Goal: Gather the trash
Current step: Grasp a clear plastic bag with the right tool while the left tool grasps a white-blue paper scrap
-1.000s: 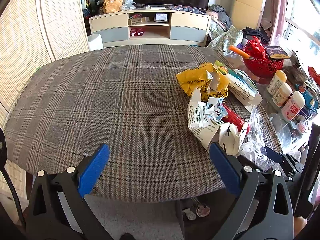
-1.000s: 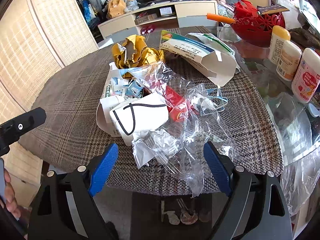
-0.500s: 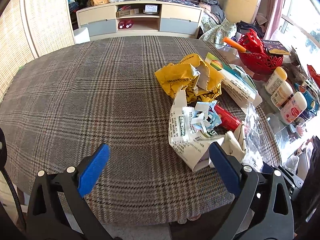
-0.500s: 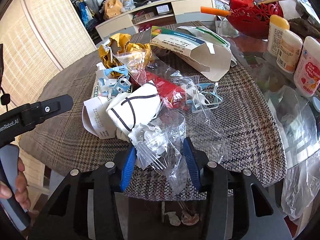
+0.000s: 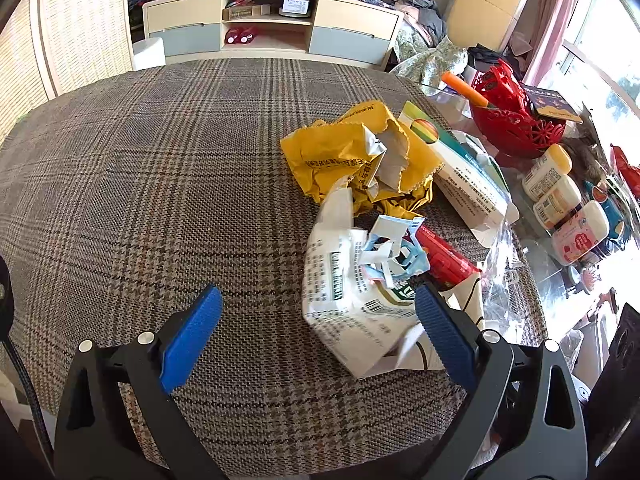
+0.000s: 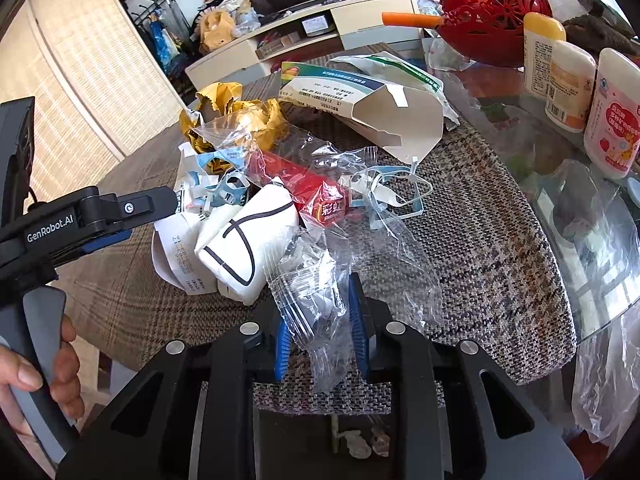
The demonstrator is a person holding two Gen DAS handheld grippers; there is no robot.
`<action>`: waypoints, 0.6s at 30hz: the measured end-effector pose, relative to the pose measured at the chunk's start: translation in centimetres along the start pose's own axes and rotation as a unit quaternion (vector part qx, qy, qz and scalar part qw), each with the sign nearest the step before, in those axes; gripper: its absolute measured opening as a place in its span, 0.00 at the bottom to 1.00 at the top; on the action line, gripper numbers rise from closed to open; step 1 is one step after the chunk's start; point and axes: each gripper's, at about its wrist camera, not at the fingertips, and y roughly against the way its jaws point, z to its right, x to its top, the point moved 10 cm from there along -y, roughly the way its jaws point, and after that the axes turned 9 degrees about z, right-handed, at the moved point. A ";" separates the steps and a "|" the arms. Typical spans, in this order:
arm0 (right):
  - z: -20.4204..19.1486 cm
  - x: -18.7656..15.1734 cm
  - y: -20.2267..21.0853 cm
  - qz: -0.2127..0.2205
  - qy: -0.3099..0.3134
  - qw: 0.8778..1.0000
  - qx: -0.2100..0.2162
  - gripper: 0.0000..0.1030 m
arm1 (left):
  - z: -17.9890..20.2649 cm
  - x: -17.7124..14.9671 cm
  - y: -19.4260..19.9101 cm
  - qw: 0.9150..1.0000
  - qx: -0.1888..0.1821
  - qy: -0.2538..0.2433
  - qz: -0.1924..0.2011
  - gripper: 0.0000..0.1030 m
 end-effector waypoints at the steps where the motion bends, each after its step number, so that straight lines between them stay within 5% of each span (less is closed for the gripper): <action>1: 0.1 0.1 0.1 0.002 -0.003 1.000 0.000 0.22 | 0.1 0.2 0.1 1.000 0.001 0.000 0.003 0.89; 4: 0.5 0.2 0.4 0.001 -0.009 1.000 -0.001 0.21 | 0.3 0.9 0.2 1.000 0.008 -0.011 0.016 0.89; 18: 1.2 0.1 1.2 -0.006 -0.011 1.000 -0.014 0.20 | 3.1 2.7 -3.0 0.998 0.000 -0.057 0.018 0.45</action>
